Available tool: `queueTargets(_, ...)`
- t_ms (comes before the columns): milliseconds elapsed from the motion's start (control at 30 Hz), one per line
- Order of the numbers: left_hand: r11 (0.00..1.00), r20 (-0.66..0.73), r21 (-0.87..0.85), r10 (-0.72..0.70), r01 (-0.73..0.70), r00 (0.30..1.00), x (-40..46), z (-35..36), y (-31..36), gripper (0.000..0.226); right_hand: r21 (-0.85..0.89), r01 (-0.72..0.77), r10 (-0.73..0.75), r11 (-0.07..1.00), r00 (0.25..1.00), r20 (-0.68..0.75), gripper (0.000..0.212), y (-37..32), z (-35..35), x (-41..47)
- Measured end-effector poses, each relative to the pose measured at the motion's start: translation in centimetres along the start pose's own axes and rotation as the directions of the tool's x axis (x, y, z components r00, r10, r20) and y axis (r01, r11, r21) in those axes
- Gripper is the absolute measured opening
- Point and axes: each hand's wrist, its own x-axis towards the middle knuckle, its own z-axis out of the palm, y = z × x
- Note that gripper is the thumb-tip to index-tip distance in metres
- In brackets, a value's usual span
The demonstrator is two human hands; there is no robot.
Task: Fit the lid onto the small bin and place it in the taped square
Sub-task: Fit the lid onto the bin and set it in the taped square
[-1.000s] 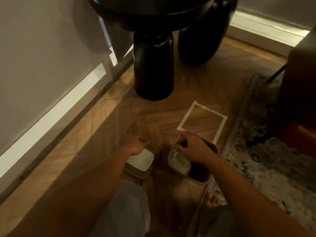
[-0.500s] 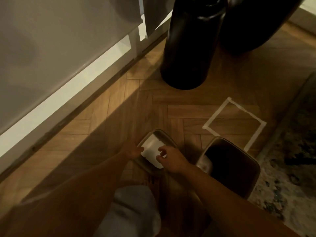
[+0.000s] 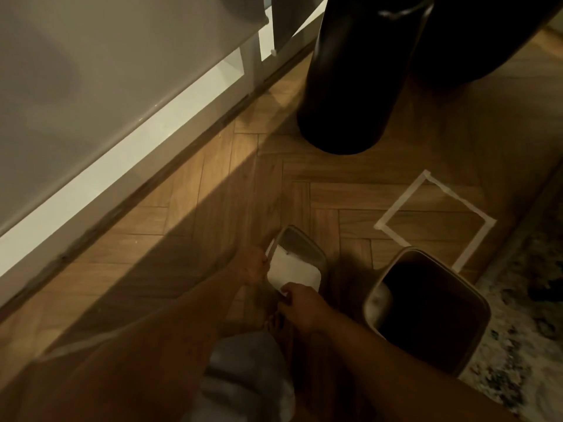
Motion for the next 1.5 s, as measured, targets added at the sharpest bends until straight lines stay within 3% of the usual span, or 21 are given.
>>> queueTargets(133,0.991,0.127,-0.134,0.046,-0.029,0.991,-1.3,-3.3,1.7,0.021,0.022,0.081,-0.081,0.996,0.996,-0.036,0.048,-1.3,-1.5,-1.0)
queueTargets(233,0.952,0.169,-0.304,0.011,0.041,0.986,-2.5,-5.3,2.0,0.025,0.013,0.123,-0.122,0.992,0.991,-0.053,0.029,-2.4,-2.4,-2.2)
queueTargets(333,0.938,-0.033,-0.341,0.048,-0.057,0.998,-4.2,-7.0,2.1,0.022,0.047,0.183,-0.176,0.982,0.975,-0.137,0.023,-3.9,-3.6,-3.7)
queueTargets(433,0.913,-0.224,-0.357,0.122,-0.198,0.967,-7.5,-7.8,2.3,0.014,0.143,0.215,-0.181,0.966,0.960,-0.215,0.012,-5.7,-5.8,-6.0)
queueTargets(533,0.812,-0.326,-0.499,0.149,-0.304,0.934,-10.6,-7.9,2.4,0.040,0.319,0.173,-0.110,0.932,0.973,-0.204,0.012,-6.6,-8.7,-8.8)
queueTargets(633,0.750,-0.407,-0.557,0.128,-0.357,0.904,-12.3,-7.8,2.5,0.052,0.576,0.151,-0.080,0.803,0.986,-0.148,0.015,-6.4,-10.8,-12.4)
queueTargets(733,0.776,-0.288,-0.581,0.086,-0.245,0.954,-13.0,-7.2,3.3,0.099,0.710,0.164,-0.085,0.685,0.986,-0.146,0.016,-5.2,-12.4,-15.5)
queueTargets(800,0.824,-0.199,-0.542,0.067,-0.167,0.978,-12.9,-6.7,4.4,0.117,0.790,0.183,-0.095,0.585,0.983,-0.158,0.022,-4.1,-13.6,-16.9)
queueTargets(1033,0.810,-0.035,-0.559,0.187,-0.174,0.982,-11.8,-5.3,9.0,0.113,0.954,0.241,-0.010,0.176,0.970,-0.243,0.034,-0.2,-17.4,-19.0)
queueTargets(1200,0.716,0.022,-0.671,0.276,-0.190,0.961,-10.8,-4.5,13.7,0.106,0.971,0.227,0.048,0.079,0.972,-0.231,0.029,3.3,-19.4,-19.3)
queueTargets(1267,0.725,0.062,-0.671,0.261,-0.153,0.963,-10.4,-4.3,15.1,0.093,0.965,0.229,0.139,0.129,0.959,-0.247,0.025,4.9,-20.0,-19.1)
queueTargets(1333,0.749,0.100,-0.649,0.252,-0.129,0.962,-9.9,-3.9,16.2,0.080,0.922,0.227,0.278,0.313,0.907,-0.318,0.023,6.9,-20.3,-18.8)
queueTargets(1400,0.768,0.152,-0.628,0.283,-0.129,0.947,-9.6,-3.4,17.3,0.086,0.843,0.204,0.375,0.498,0.826,-0.421,0.027,8.9,-20.4,-18.6)
queueTargets(1500,0.805,0.187,-0.567,0.334,-0.176,0.924,-9.2,-2.7,18.7,0.101,0.753,0.158,0.431,0.639,0.737,-0.521,0.039,10.5,-20.3,-18.9)
